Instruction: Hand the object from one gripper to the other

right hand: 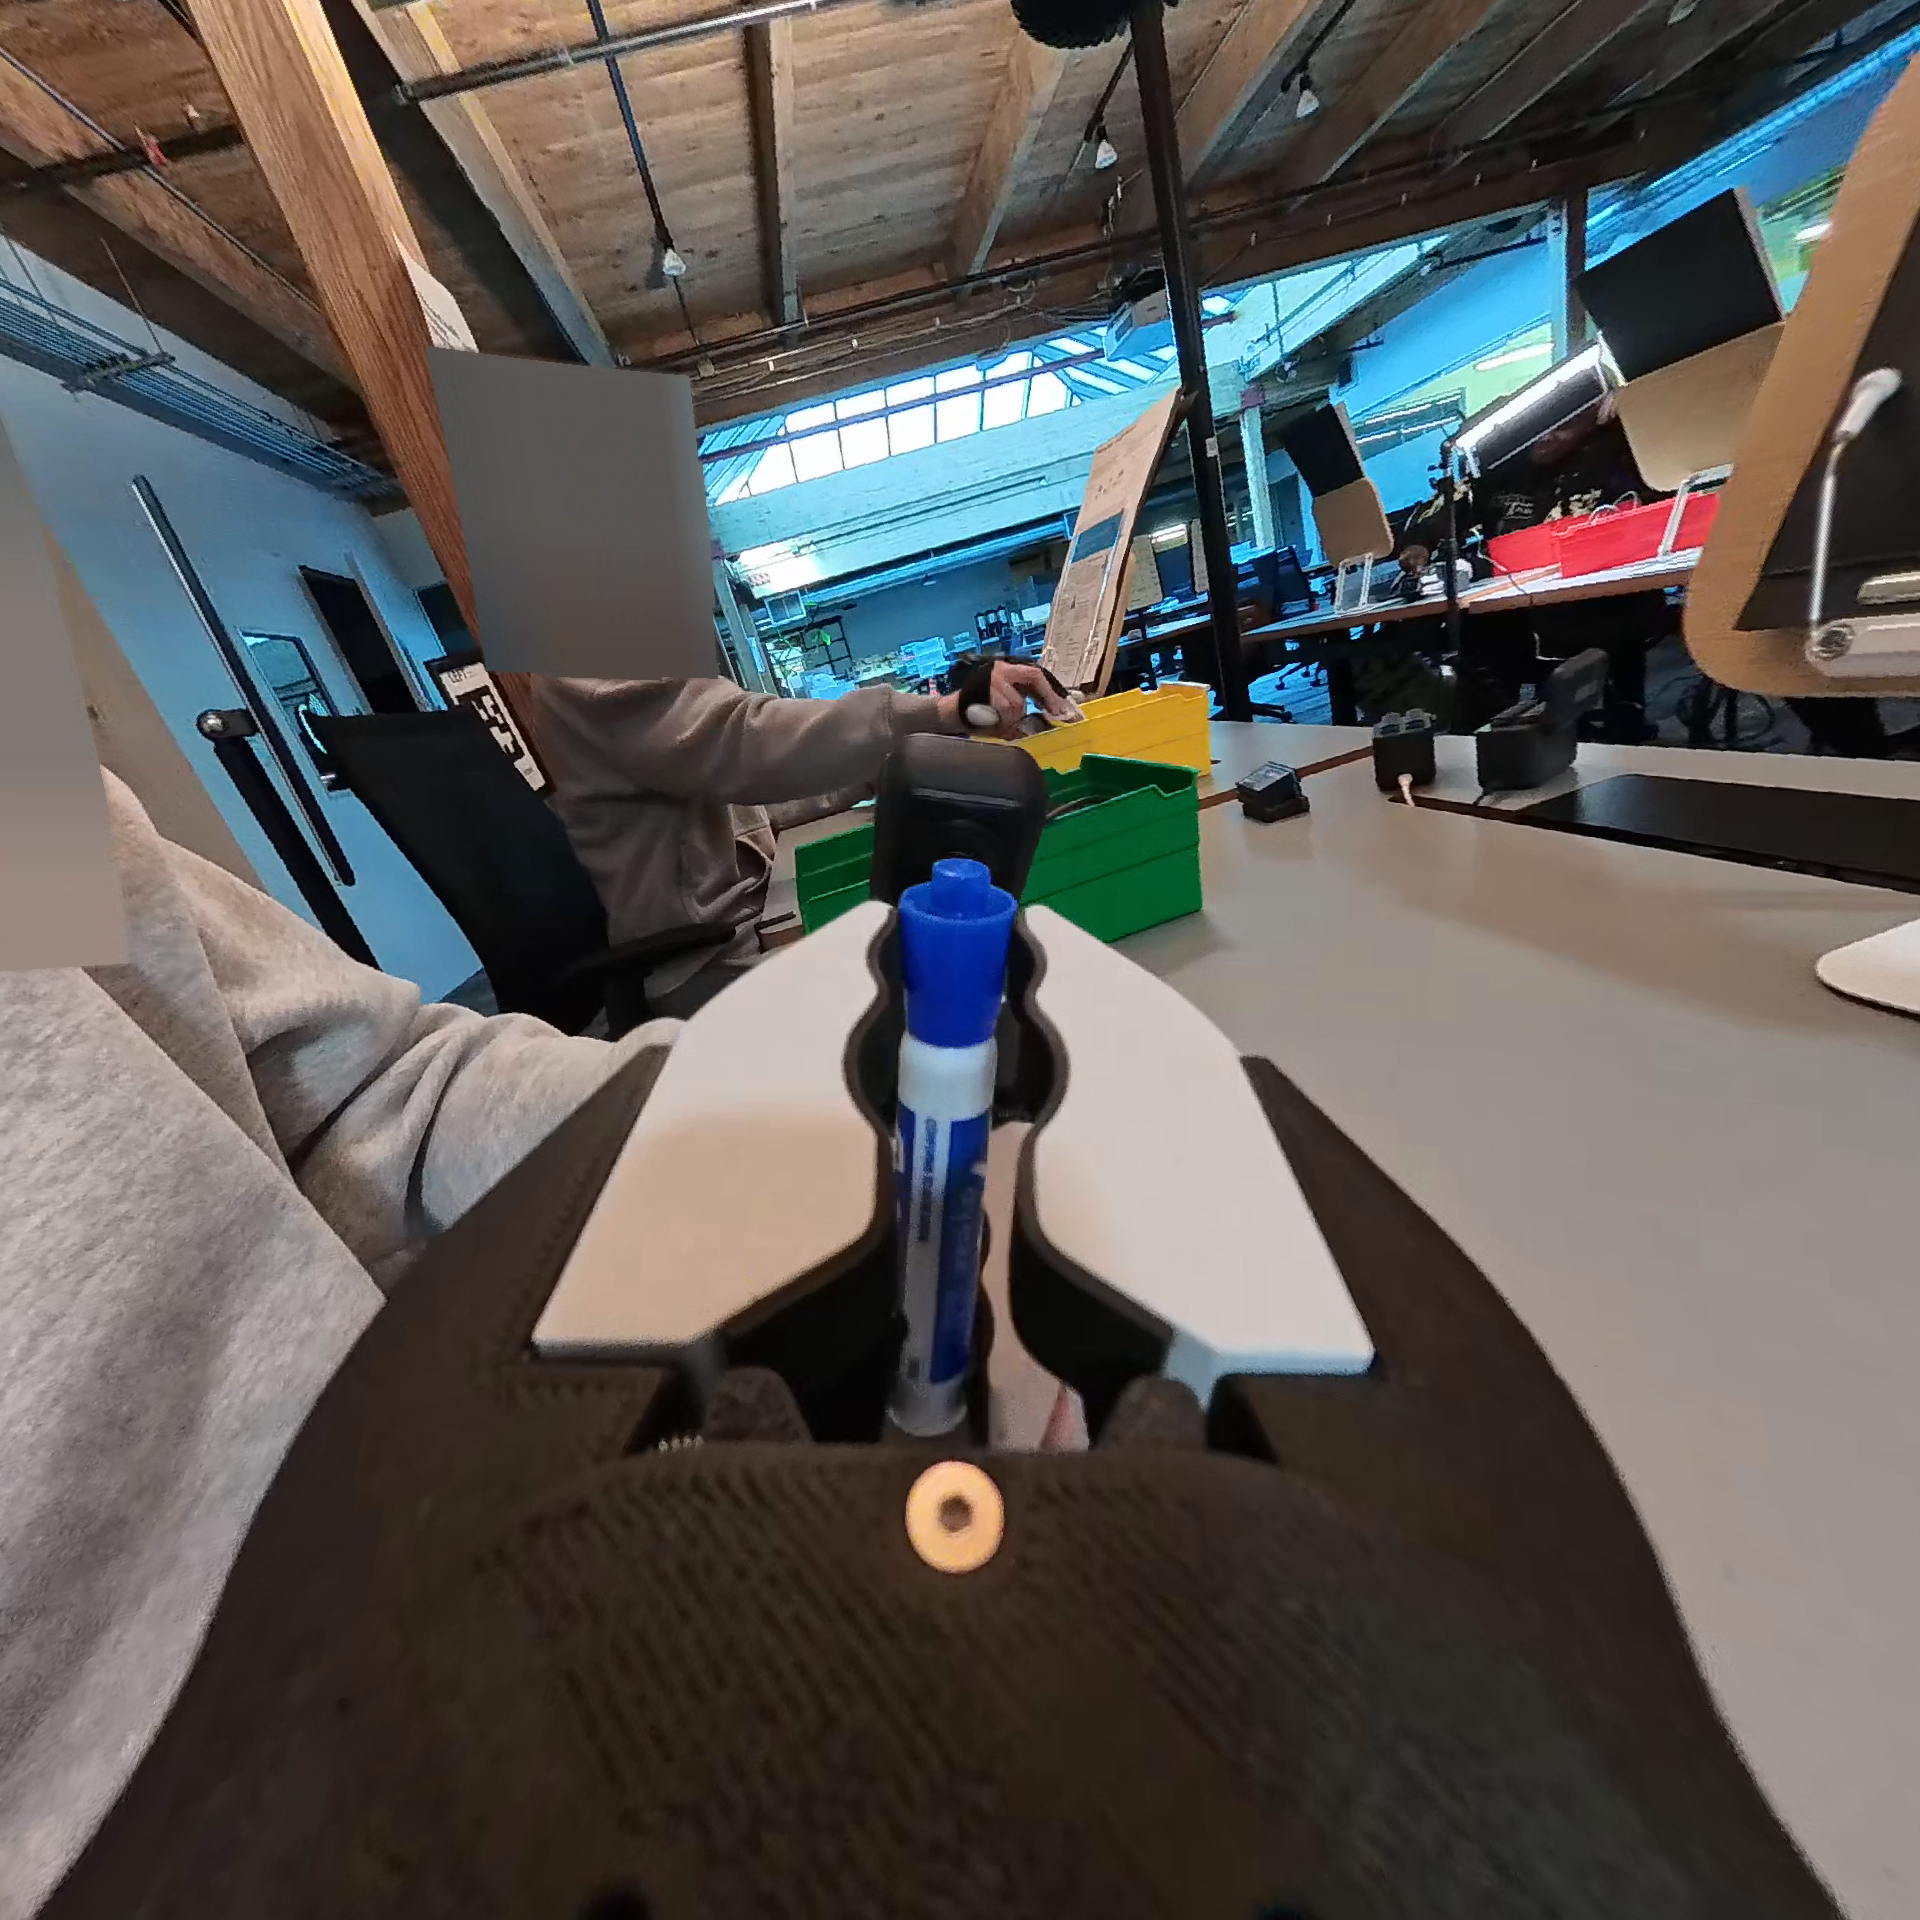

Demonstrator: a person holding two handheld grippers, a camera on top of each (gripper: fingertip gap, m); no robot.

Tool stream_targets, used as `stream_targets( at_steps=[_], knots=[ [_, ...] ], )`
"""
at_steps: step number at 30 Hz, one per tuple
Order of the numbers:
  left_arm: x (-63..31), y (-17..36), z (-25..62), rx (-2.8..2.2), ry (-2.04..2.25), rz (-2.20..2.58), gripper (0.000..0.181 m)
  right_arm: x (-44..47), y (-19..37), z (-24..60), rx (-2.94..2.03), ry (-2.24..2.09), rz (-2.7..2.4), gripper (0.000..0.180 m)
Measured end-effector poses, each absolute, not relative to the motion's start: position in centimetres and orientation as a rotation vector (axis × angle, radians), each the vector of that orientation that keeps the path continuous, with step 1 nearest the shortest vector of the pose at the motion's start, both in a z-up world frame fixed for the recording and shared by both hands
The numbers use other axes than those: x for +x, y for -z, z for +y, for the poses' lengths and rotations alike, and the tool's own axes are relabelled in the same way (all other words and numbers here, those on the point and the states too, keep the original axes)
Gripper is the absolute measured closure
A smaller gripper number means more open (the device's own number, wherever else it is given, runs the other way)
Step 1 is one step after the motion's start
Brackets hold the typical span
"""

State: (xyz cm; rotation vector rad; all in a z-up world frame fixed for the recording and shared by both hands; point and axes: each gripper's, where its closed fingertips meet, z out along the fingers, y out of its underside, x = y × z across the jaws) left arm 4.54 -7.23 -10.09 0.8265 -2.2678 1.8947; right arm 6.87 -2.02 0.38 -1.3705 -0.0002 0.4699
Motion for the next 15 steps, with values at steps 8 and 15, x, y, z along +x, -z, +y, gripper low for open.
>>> stream_targets(
  at_steps=[8, 15],
  knots=[
    [5.5, 8.7, -6.3, 0.849, -2.039, -2.275, 0.161, 7.8, -0.9, -1.9, -1.312, -0.412, 0.044, 0.119],
    [6.4, 7.8, -4.7, 0.919, -2.121, -2.261, 0.161, 7.1, 1.5, -1.3, -1.423, -0.391, -0.032, 0.124]
  ],
)
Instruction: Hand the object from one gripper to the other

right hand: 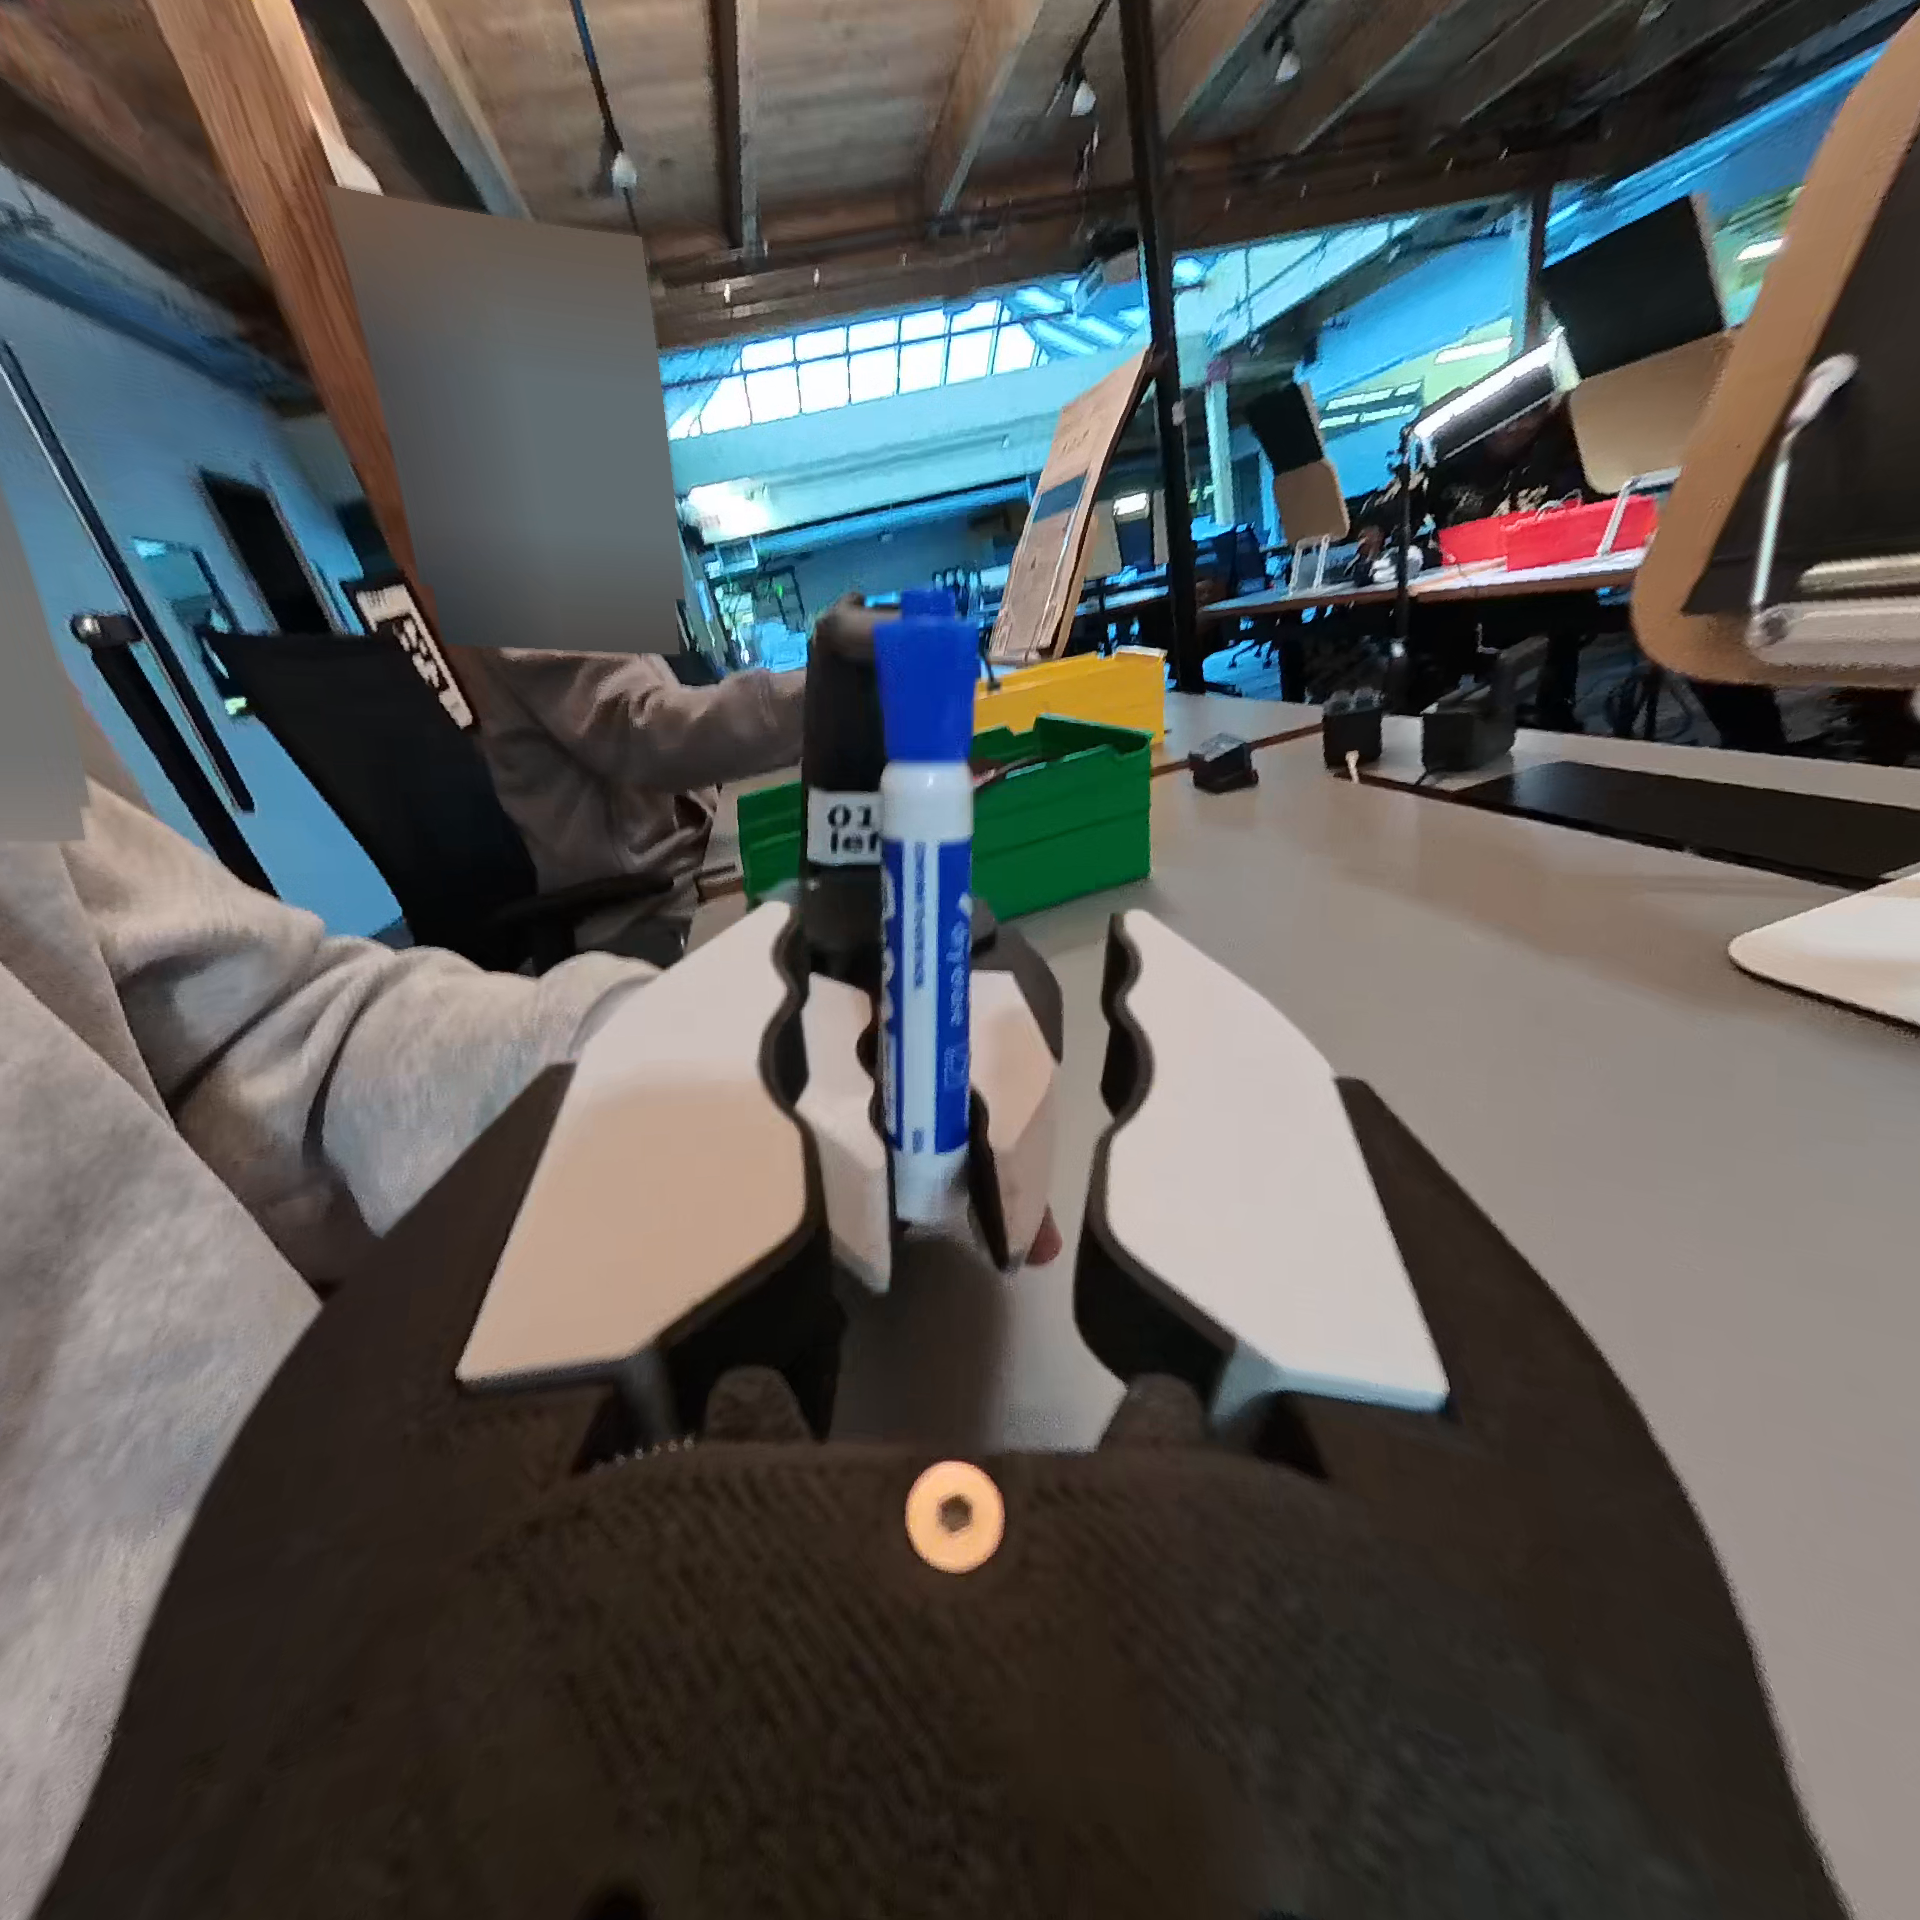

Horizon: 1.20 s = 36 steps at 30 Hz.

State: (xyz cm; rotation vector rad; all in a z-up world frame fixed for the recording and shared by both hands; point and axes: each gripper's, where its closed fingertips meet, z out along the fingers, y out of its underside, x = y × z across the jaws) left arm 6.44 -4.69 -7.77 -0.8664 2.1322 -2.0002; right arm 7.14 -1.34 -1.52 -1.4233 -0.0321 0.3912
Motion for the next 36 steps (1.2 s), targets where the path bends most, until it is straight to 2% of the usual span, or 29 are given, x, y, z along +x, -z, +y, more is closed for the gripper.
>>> stream_targets(
  at_steps=[11, 14, 20, 25, 28, 36],
  knots=[
    [6.1, 8.2, -5.2, -0.841, 1.956, 2.192, 0.161, 5.9, 3.7, -0.7, -1.508, -0.365, -0.102, 0.146],
    [6.1, 8.3, -5.2, -0.845, 1.948, 2.195, 0.161, 5.7, 3.7, -0.8, -1.503, -0.359, -0.118, 0.158],
    [6.4, 7.7, -4.9, -0.871, 2.001, 2.137, 0.158, 5.9, 3.1, -0.9, -1.479, -0.340, -0.114, 0.160],
    [6.9, 7.2, -4.1, -0.914, 2.026, 2.076, 0.132, 7.0, 2.5, -1.3, -1.455, -0.323, -0.077, 0.160],
    [6.8, 6.3, -3.6, -0.895, 2.060, 2.035, 0.125, 7.5, 2.6, -1.4, -1.458, -0.322, -0.055, 0.160],
    [6.7, 2.4, -2.1, -0.838, 2.191, 1.818, 0.136, 6.6, 4.5, -0.6, -1.558, -0.309, -0.103, 0.160]
  ],
)
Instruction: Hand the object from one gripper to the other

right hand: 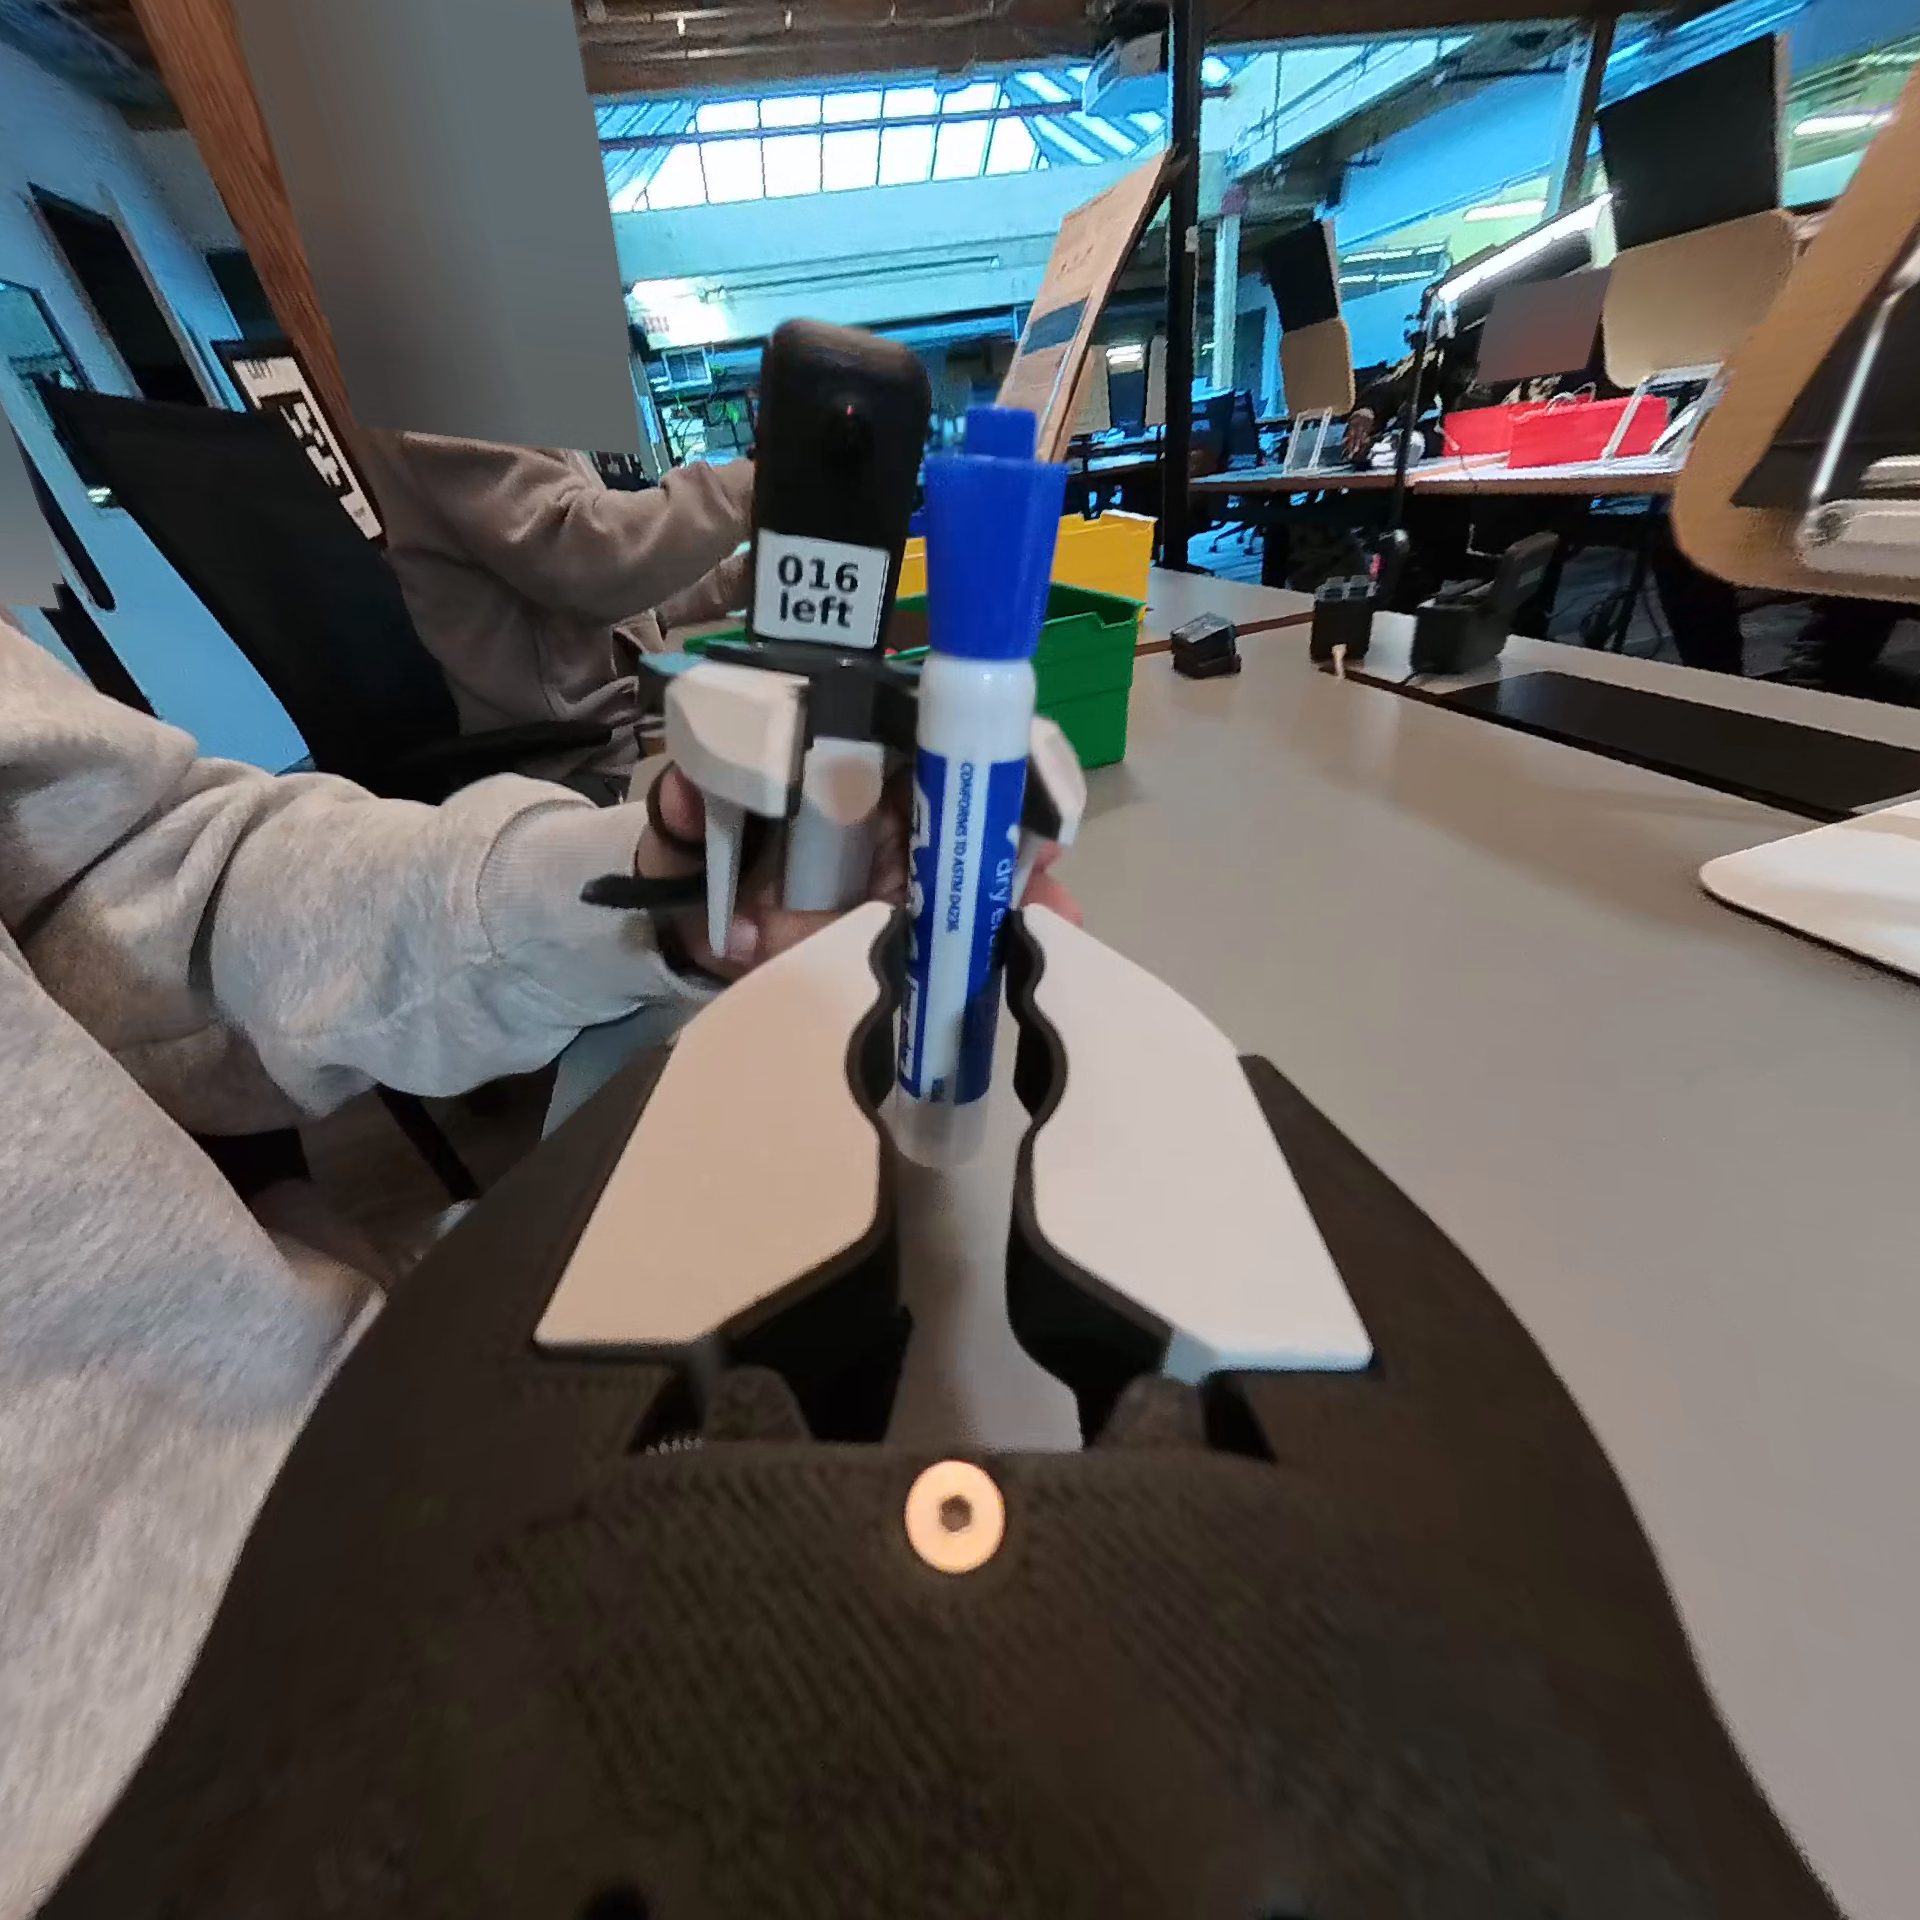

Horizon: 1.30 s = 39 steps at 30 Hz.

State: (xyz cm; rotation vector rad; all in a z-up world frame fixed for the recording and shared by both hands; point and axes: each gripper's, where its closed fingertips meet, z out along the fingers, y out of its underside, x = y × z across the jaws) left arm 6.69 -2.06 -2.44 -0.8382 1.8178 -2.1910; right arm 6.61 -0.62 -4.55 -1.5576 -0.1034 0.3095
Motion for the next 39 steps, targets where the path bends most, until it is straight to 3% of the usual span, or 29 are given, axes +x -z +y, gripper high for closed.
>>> stream_targets(
  at_steps=[9, 14, 17, 22, 28, 39],
  knots=[
    [6.4, 1.4, -3.0, -0.786, 2.120, 1.809, 0.144, 5.1, 5.1, -0.2, -1.581, -0.345, -0.140, 0.160],
    [6.6, 1.0, -2.9, -0.797, 2.116, 1.780, 0.140, 4.6, 5.4, 0.0, -1.594, -0.344, -0.158, 0.160],
    [6.6, 1.1, -2.9, -0.788, 2.079, 1.792, 0.160, 4.4, 5.5, 0.0, -1.598, -0.346, -0.166, 0.159],
    [6.7, 1.3, -2.8, -0.785, 2.045, 1.808, 0.161, 4.4, 5.5, 0.1, -1.591, -0.353, -0.162, 0.160],
    [6.8, 0.9, -2.0, -0.796, 2.040, 1.781, 0.160, 5.1, 5.2, 0.1, -1.558, -0.378, -0.108, 0.133],
    [5.7, 0.5, -2.0, -0.780, 2.204, 1.831, 0.161, 5.9, 3.3, -0.9, -1.431, -0.543, -0.029, 0.130]
  ],
)
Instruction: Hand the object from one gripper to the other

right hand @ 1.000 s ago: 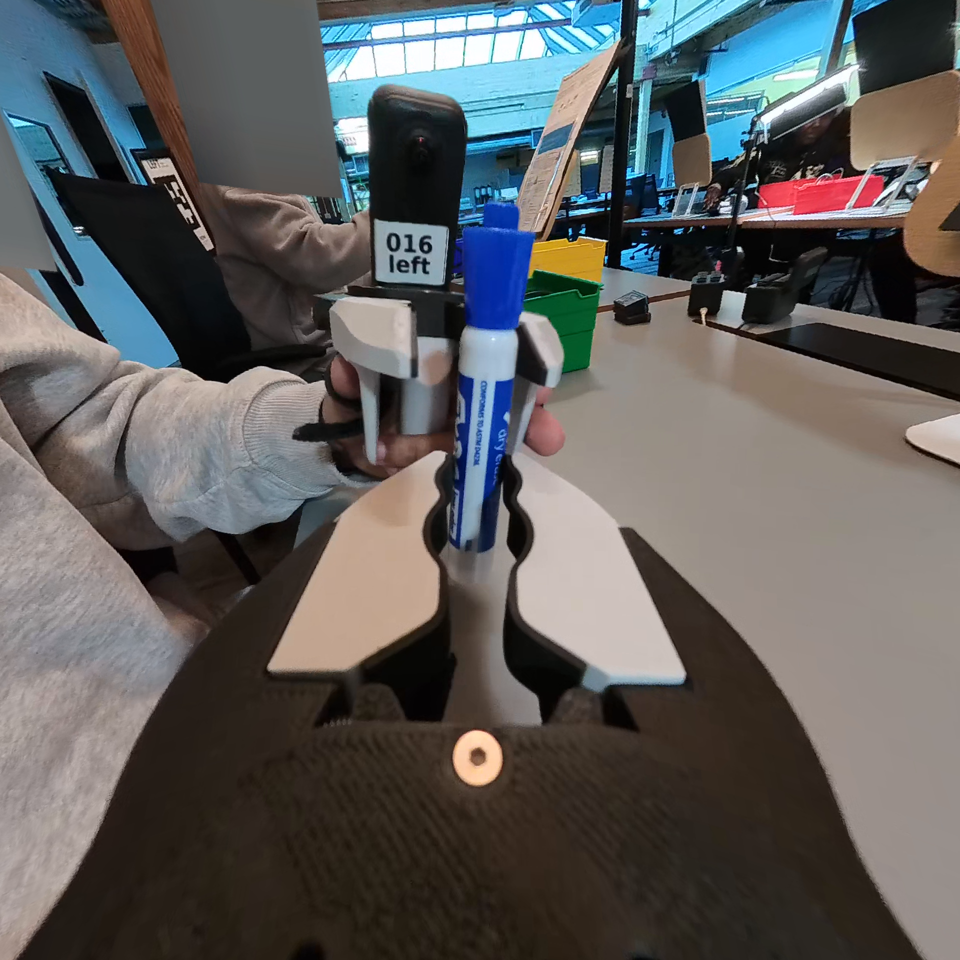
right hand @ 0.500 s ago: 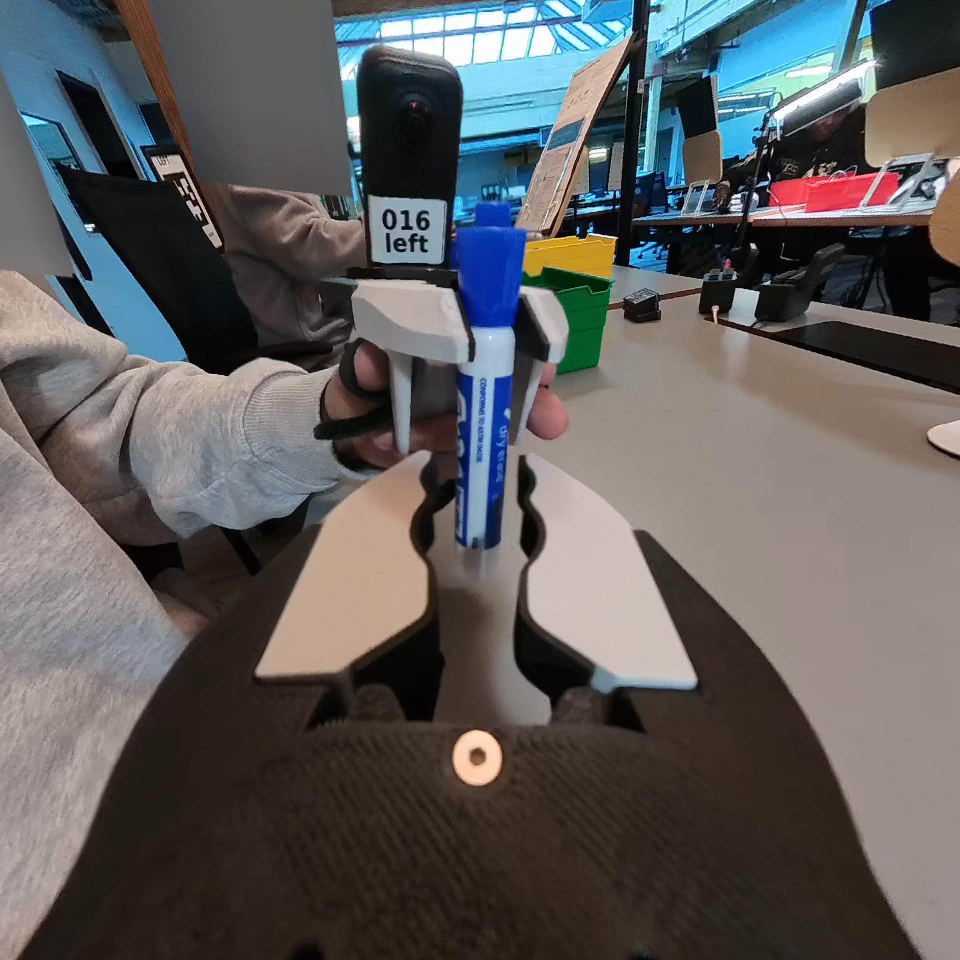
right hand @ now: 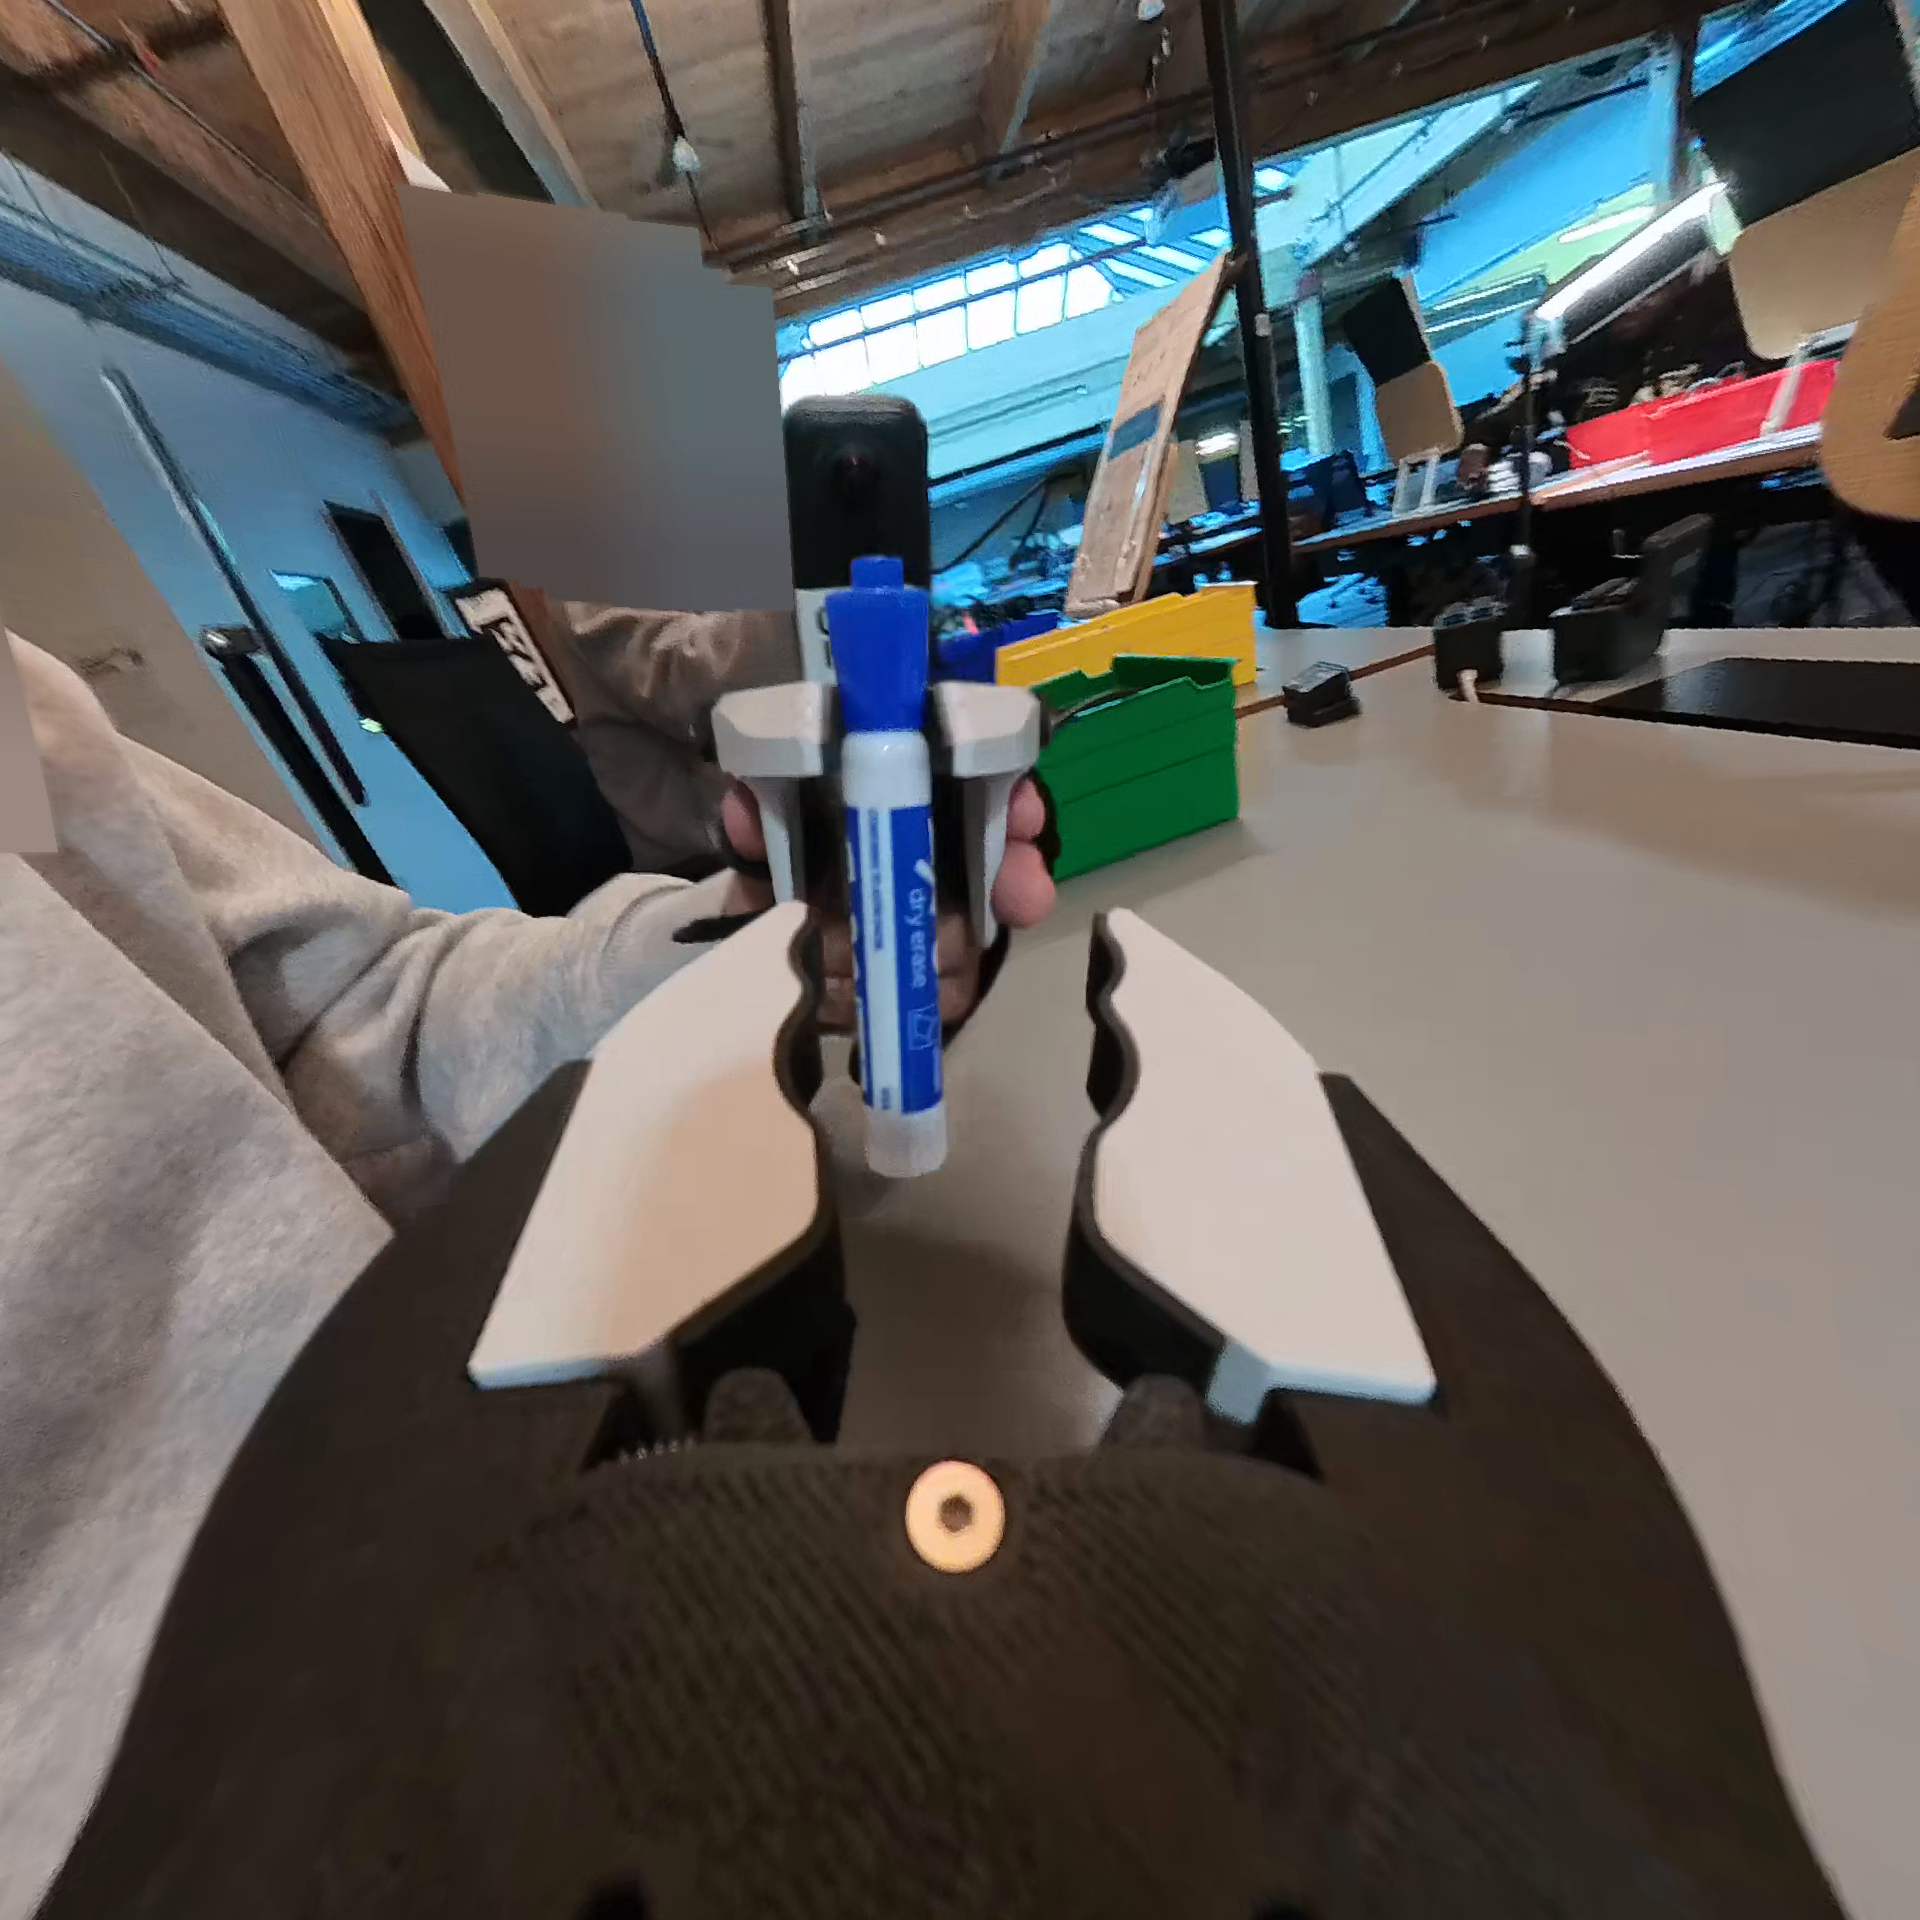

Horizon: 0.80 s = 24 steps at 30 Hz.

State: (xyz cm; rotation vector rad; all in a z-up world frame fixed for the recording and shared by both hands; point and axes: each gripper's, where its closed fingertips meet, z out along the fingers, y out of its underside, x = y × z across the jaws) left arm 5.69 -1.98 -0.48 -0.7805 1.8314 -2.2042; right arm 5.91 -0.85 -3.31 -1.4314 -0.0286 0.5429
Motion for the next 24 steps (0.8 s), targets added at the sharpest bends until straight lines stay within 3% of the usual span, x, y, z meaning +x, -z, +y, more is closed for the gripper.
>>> stream_targets(
  at_steps=[11, 24],
  knots=[
    [2.2, -1.3, -3.6, -0.576, 2.557, 1.883, 0.160, 1.9, 2.0, -2.2, -1.374, -0.897, -0.160, 0.143],
    [2.2, -1.1, -4.2, -0.570, 2.549, 1.885, 0.160, 0.0, 2.4, -2.0, -1.420, -0.986, -0.202, 0.148]
  ],
)
